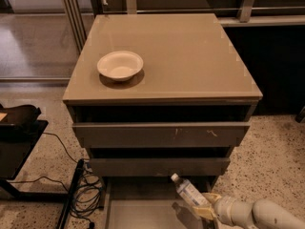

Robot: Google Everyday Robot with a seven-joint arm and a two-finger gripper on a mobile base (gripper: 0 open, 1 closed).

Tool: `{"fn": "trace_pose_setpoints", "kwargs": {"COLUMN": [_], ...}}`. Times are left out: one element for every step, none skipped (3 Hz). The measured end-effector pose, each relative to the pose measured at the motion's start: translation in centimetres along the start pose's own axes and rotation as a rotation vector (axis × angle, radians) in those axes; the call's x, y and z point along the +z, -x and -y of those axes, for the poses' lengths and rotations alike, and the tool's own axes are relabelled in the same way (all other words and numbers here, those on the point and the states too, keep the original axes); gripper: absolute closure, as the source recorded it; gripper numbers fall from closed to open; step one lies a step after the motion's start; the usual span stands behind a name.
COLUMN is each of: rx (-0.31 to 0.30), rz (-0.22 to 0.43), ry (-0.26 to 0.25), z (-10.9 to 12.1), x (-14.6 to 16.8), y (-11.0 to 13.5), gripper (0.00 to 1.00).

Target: Place blue plastic bottle into bottom drawer

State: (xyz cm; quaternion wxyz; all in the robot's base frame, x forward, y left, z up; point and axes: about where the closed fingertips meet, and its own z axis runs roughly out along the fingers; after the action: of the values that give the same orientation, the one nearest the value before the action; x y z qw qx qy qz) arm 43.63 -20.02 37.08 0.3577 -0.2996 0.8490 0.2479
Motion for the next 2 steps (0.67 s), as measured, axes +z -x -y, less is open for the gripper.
{"fn": "trace_pose_setpoints", "kwargs": {"rx": [0.016, -0.01], "rz": [0.033, 0.025], "ry": [-0.048, -0.104], "z": [1.9, 3.9], "x": [1.6, 4.3], "y": [-1.6, -3.6], "gripper": [1.0, 1.0]}}
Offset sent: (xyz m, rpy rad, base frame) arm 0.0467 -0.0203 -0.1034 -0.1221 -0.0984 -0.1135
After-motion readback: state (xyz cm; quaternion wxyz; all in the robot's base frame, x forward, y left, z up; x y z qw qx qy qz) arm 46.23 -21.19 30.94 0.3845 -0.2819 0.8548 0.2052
